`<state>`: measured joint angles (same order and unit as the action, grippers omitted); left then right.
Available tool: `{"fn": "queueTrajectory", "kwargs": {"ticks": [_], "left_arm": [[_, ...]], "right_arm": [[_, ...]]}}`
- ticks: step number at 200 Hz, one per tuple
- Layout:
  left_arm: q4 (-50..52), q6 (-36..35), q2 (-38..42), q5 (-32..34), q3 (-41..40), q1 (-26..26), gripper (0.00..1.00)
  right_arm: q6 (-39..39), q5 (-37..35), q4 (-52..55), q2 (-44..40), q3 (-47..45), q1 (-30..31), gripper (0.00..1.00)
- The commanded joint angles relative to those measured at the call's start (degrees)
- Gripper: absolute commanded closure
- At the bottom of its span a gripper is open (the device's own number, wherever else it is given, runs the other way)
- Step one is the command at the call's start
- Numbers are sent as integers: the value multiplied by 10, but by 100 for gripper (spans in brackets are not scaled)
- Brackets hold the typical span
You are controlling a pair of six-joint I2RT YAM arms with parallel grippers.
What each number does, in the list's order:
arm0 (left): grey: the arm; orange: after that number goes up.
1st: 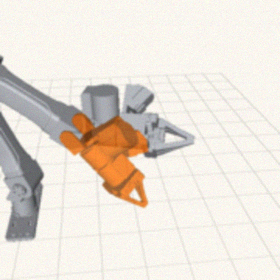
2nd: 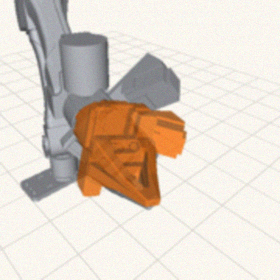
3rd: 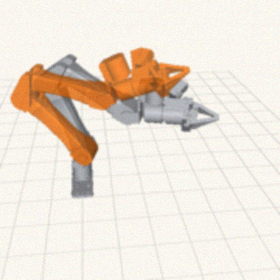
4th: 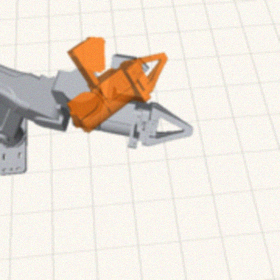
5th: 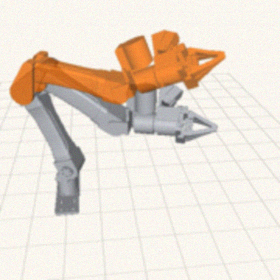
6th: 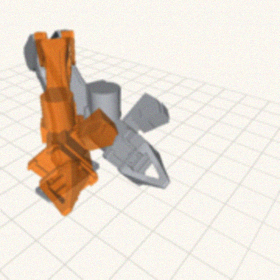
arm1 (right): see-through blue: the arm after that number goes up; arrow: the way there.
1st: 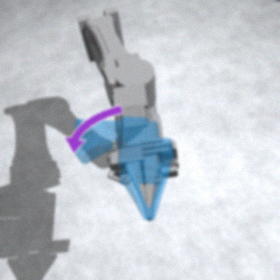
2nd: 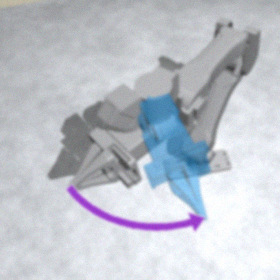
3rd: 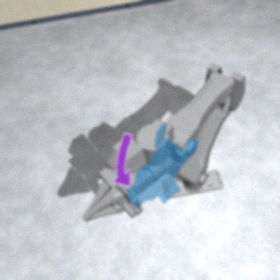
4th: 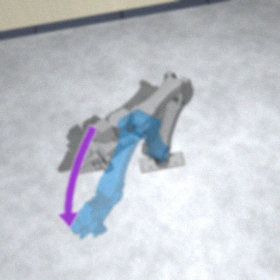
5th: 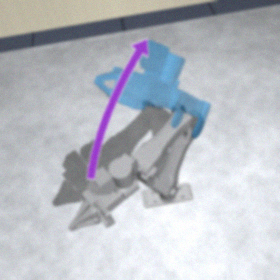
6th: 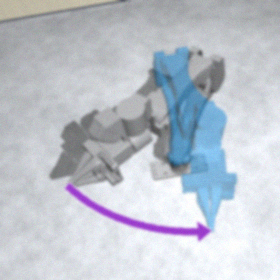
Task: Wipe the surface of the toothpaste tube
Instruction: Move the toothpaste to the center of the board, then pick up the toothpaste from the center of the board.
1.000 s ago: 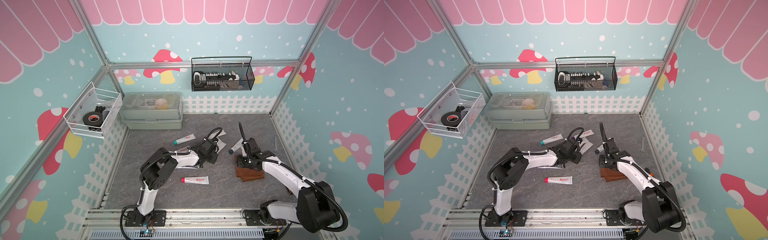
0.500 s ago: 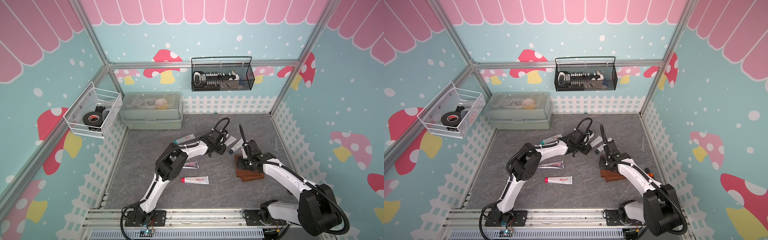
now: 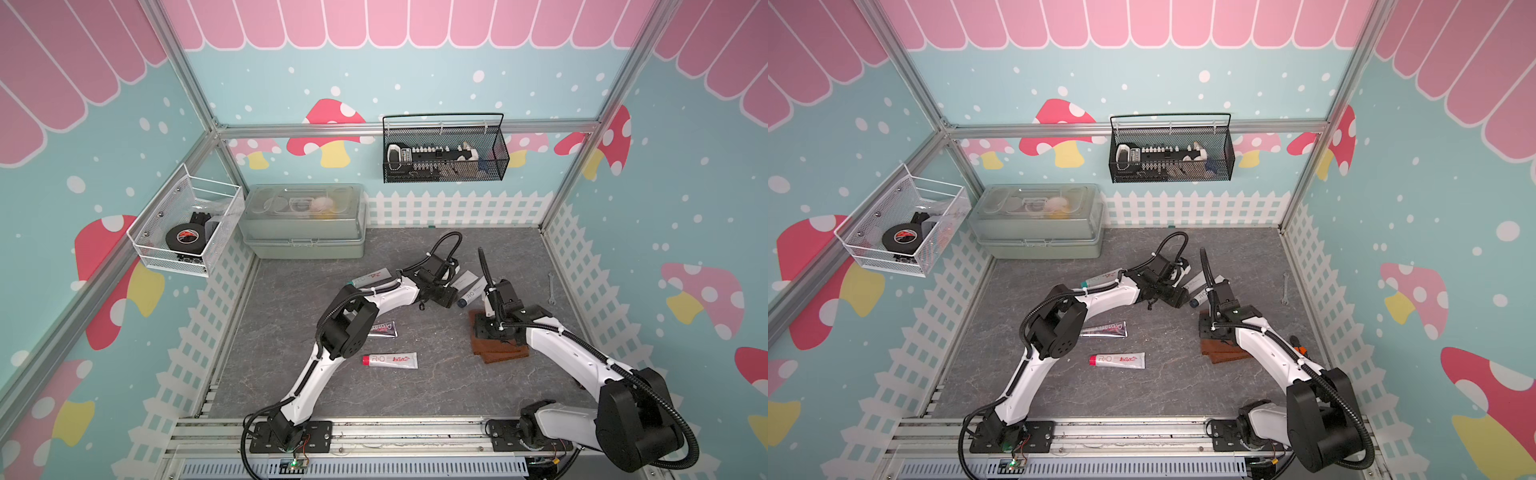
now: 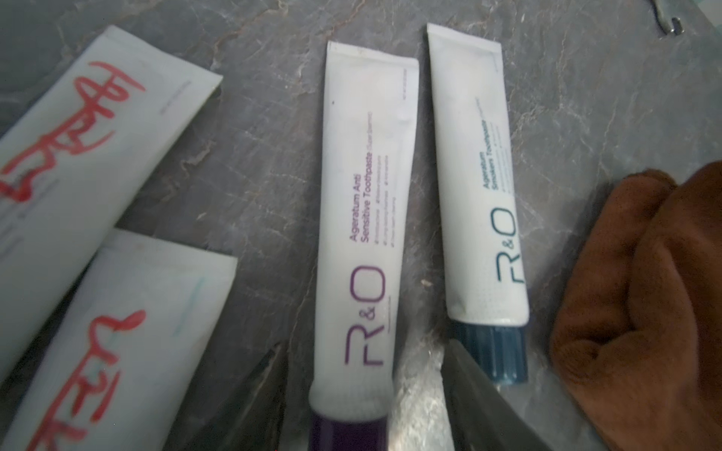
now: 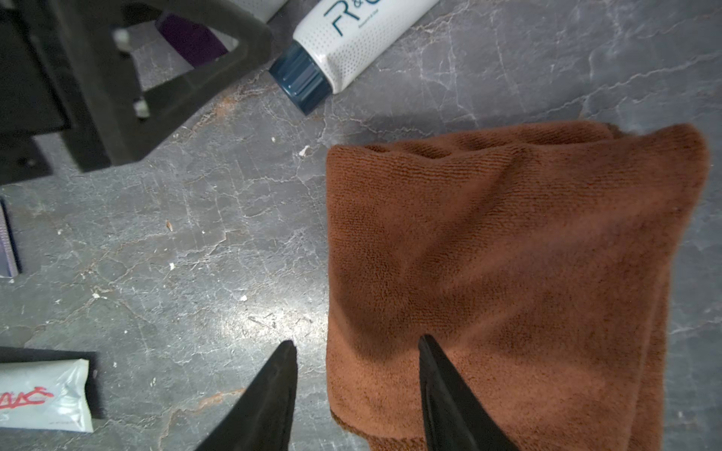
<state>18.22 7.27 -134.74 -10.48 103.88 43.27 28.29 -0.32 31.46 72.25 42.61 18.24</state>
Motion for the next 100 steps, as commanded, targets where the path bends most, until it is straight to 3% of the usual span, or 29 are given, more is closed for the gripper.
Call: {"fn": "queueTrajectory", "kwargs": {"ticks": [1,55,100], "left_arm": [[-6,4,77,-2,-29,-11,38],[-13,10,183,57,-141,-52,36],[18,-4,180,82,-169,-91,35]], "right_arm": [[-10,5,-2,0,-5,-2,50],[-10,8,-5,-1,-7,-2,50],[-10,12,-7,2,-7,-2,50]]}}
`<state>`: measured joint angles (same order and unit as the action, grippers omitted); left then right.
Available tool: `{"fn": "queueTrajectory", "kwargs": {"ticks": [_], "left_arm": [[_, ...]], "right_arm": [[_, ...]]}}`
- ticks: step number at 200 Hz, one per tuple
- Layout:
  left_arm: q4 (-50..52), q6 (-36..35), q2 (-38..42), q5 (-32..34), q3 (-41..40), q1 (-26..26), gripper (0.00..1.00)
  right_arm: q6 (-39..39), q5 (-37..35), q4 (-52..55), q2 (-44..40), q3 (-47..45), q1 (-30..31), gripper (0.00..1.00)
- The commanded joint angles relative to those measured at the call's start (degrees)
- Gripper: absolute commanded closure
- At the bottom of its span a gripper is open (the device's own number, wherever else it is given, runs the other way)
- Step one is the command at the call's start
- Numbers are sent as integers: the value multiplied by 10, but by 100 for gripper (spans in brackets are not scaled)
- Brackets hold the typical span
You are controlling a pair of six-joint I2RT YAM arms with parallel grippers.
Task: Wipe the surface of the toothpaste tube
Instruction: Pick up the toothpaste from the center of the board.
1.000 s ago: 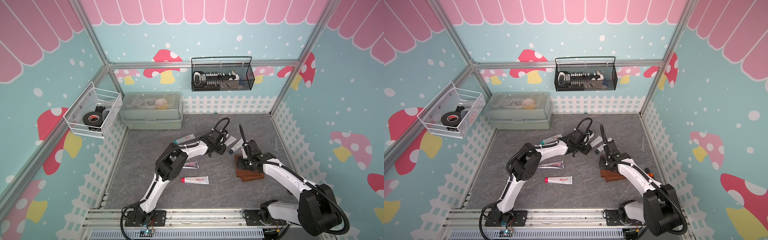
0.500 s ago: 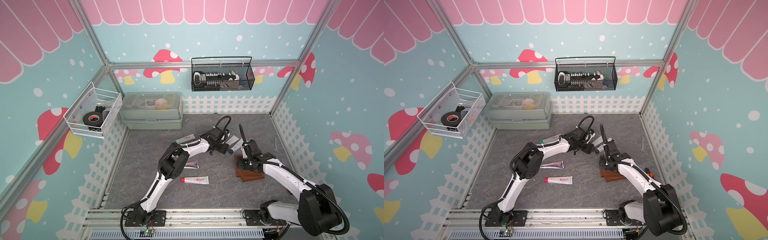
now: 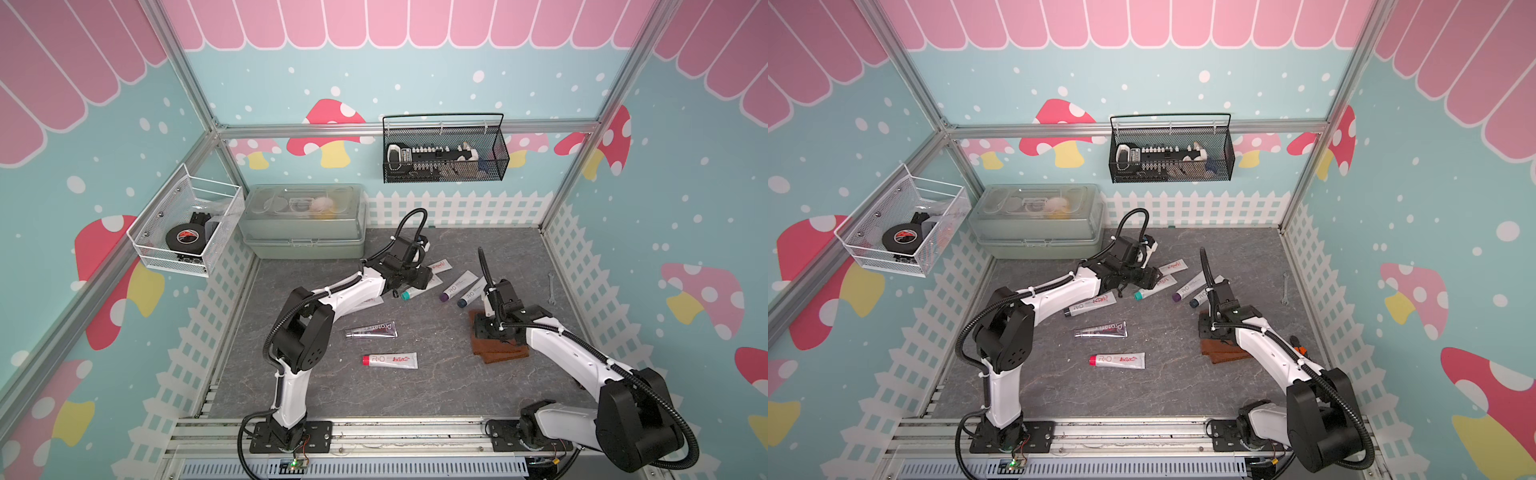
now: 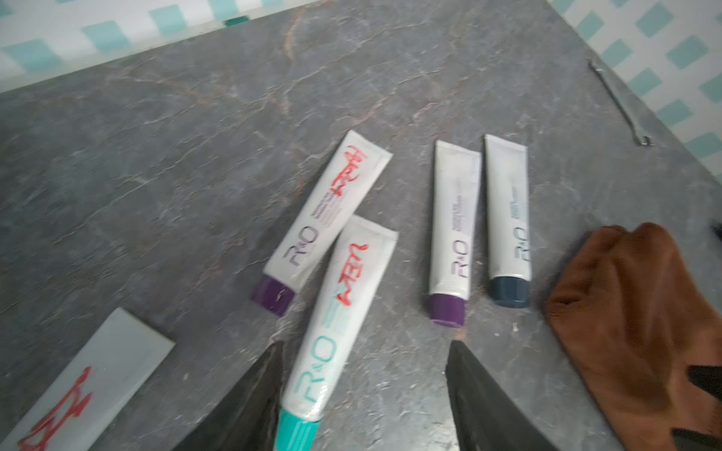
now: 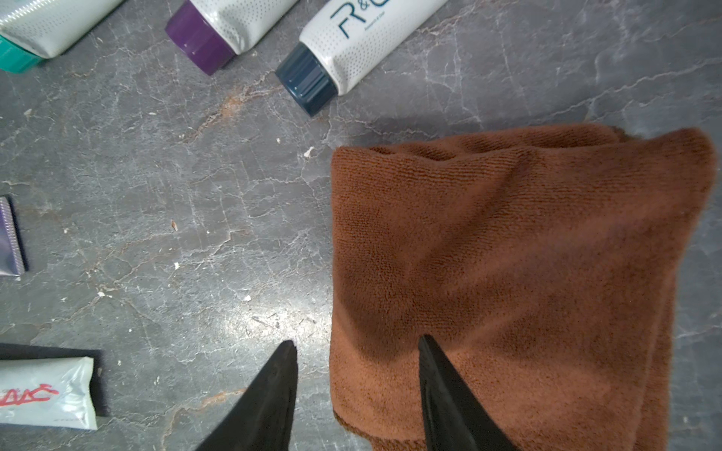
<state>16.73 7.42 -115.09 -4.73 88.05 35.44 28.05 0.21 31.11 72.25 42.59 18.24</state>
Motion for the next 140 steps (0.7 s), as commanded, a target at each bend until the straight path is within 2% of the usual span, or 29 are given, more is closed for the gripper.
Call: {"fn": "queueTrajectory", "kwargs": {"ticks": [1,35,87,140], "left_arm": [[34,-7,-18,26,-10,-13,35],[50,-22,-43,31,-2,-14,35],[52,-25,-65,6,-5,-14,35],[86,-33,-114,6,39,-4,35]], "right_arm": [[-8,7,-4,2,-7,-2,50],[-9,7,-4,8,-5,-2,50],[-8,3,-4,11,-4,-3,50],[-8,1,-4,11,-4,-2,50]]}}
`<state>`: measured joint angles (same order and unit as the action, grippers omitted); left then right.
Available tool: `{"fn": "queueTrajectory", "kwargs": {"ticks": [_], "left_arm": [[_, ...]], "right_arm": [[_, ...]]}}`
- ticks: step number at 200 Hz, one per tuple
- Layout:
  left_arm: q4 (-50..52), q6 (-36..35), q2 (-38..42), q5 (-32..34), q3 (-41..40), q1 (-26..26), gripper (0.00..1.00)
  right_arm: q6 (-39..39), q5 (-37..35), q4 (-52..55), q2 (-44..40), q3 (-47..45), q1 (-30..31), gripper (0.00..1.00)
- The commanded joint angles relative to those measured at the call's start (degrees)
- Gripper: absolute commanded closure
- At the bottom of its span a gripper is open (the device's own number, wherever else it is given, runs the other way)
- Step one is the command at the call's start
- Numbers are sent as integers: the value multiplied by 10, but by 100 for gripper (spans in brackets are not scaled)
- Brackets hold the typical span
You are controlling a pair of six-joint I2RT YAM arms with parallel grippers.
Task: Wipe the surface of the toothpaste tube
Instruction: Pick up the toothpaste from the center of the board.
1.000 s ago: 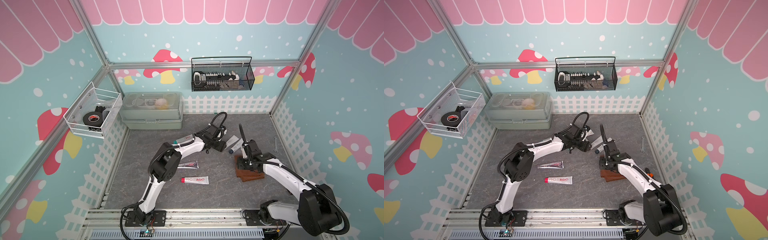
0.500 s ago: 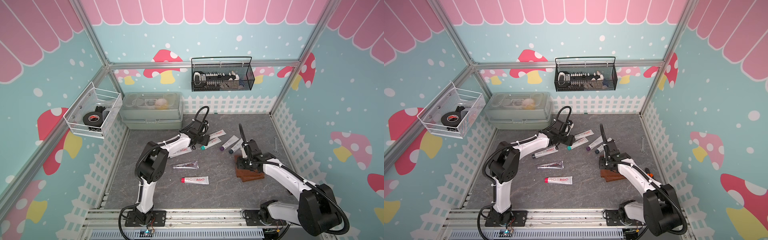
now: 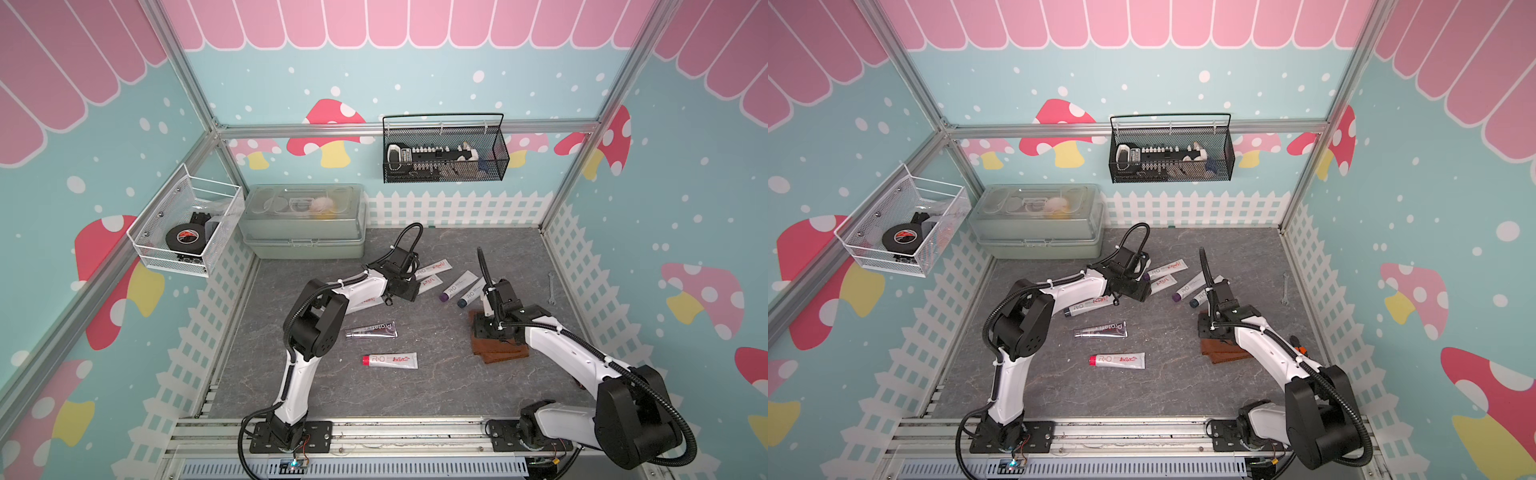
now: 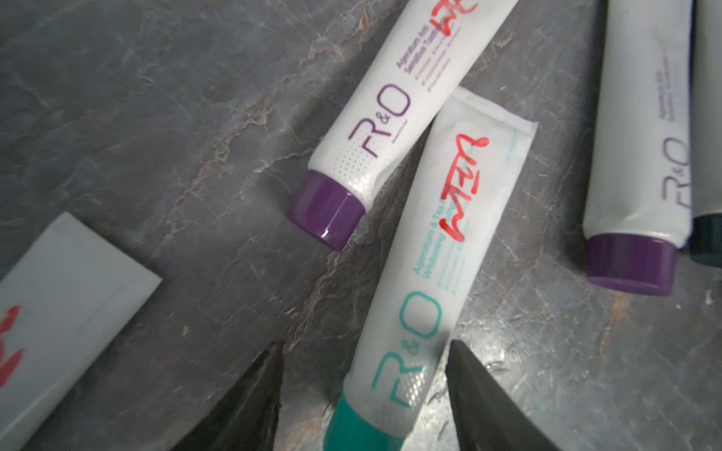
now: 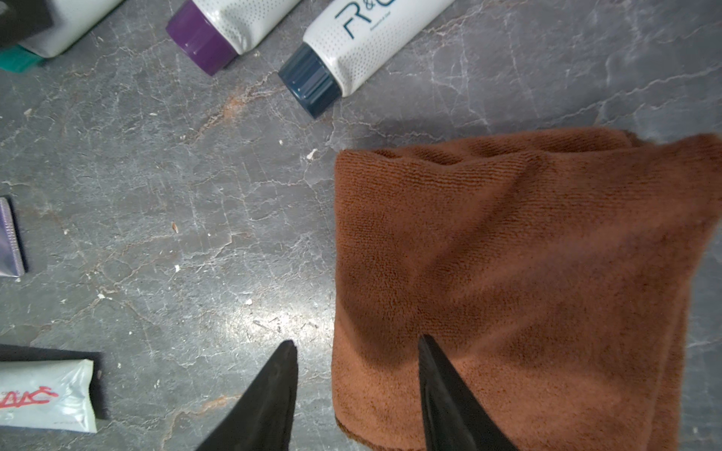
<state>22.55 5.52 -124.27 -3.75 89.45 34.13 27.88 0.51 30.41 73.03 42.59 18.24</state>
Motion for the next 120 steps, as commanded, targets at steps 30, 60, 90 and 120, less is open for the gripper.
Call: {"fn": "queueTrajectory", "kwargs": {"ticks": [30,60,90,120], "left_arm": [[36,-19,-35,8,33,15,38],[37,-20,-34,11,30,16,67],[25,-15,-17,7,9,16,85],[-22,5,38,-4,-47,15,87]], "right_arm": [[-6,-3,3,1,-4,-2,50],[-6,-2,3,1,-5,-2,50],[-6,-1,3,0,-6,-2,50],[-5,-1,3,0,-7,-2,51]]}}
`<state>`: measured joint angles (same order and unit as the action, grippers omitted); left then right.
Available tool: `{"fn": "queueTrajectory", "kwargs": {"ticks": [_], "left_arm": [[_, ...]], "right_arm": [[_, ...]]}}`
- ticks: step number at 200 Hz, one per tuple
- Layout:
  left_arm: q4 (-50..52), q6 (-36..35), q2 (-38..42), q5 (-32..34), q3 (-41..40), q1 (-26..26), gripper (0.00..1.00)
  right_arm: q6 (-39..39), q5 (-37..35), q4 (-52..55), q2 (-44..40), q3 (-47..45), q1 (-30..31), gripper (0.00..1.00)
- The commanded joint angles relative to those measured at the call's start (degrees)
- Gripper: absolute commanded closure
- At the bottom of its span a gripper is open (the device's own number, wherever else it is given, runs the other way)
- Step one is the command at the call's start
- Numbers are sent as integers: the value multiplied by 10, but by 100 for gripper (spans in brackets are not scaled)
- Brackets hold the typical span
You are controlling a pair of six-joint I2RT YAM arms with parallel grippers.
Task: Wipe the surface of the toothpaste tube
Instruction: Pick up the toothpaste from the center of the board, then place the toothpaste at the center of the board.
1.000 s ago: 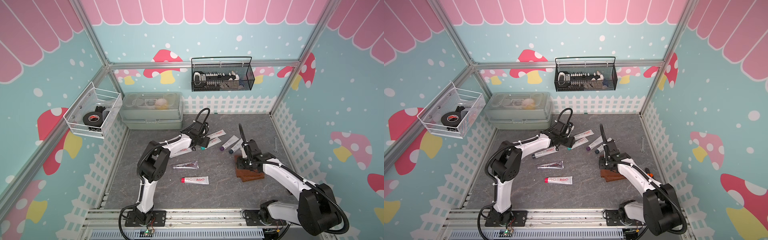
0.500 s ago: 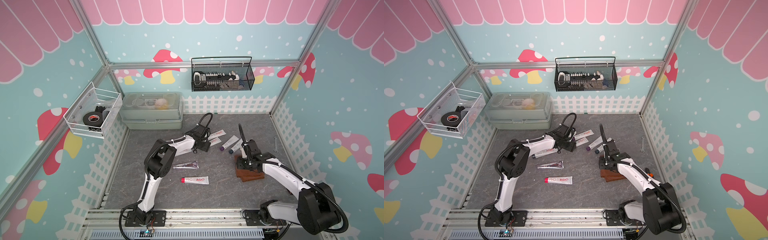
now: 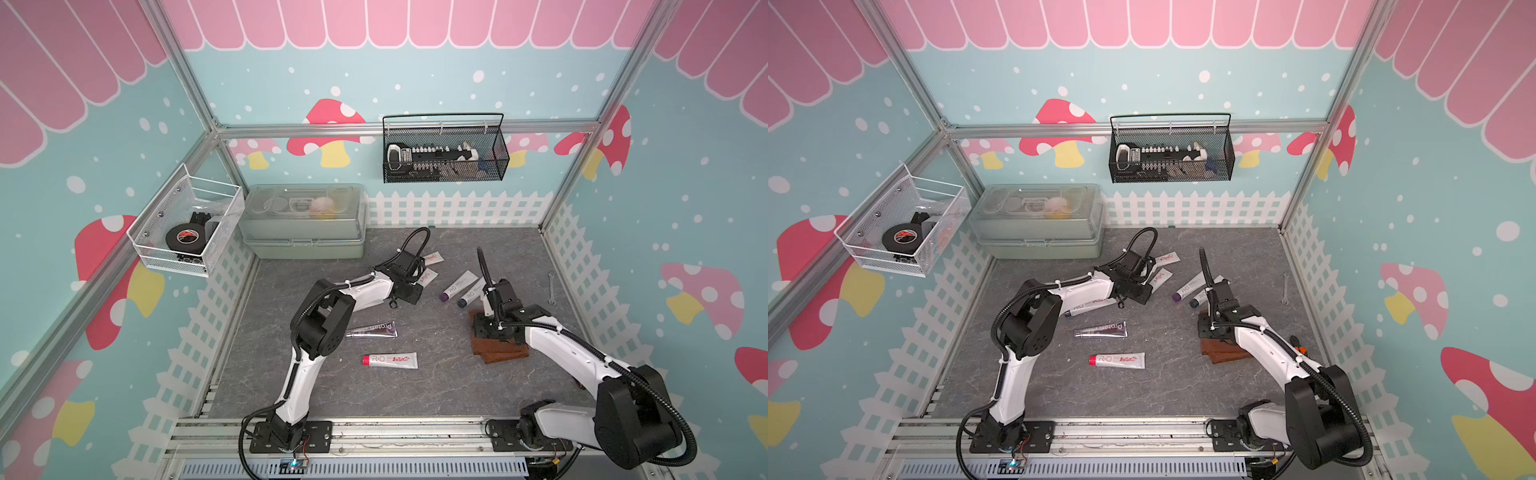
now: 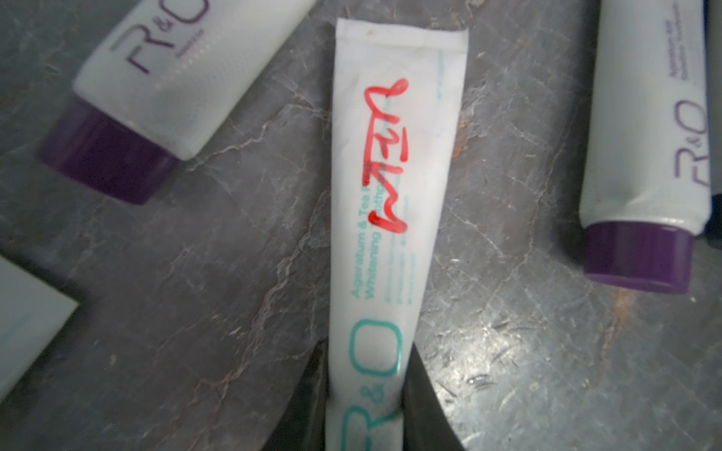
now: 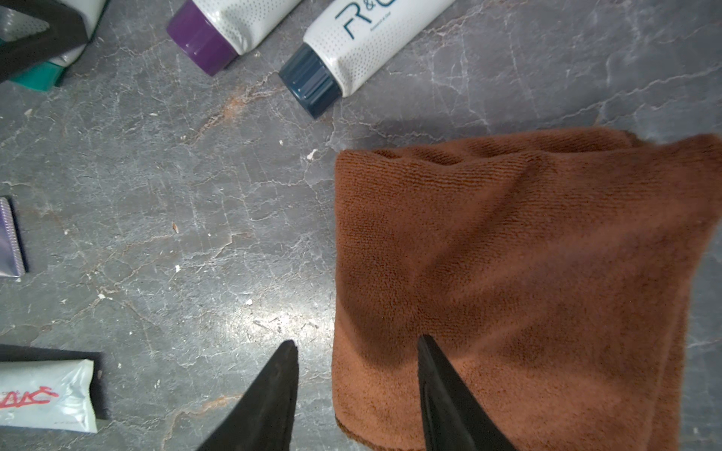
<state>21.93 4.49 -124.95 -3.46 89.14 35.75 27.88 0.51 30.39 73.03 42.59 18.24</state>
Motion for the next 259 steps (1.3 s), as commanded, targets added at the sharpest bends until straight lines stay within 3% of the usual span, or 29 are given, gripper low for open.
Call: {"fn": "queueTrajectory", "kwargs": {"ticks": [1,55,117,158,206,259], "left_arm": [[-18,16,47,-8,-46,-1,87],[-66,43,183,-36,-139,13,87],[-77,55,265,-9,-216,93,86],[-98,69,269,4,-254,144,86],[-132,84,215,-3,-261,196,85],[-128,83,176,12,-257,224,85]], "right_arm": [[-5,-1,3,0,-7,-2,50],[-5,0,4,3,-7,-2,51],[-2,-10,5,2,-7,-2,51],[0,-23,8,-7,-8,-2,51],[6,-33,10,-15,-10,-2,52],[10,-33,13,-4,11,-2,55]]}}
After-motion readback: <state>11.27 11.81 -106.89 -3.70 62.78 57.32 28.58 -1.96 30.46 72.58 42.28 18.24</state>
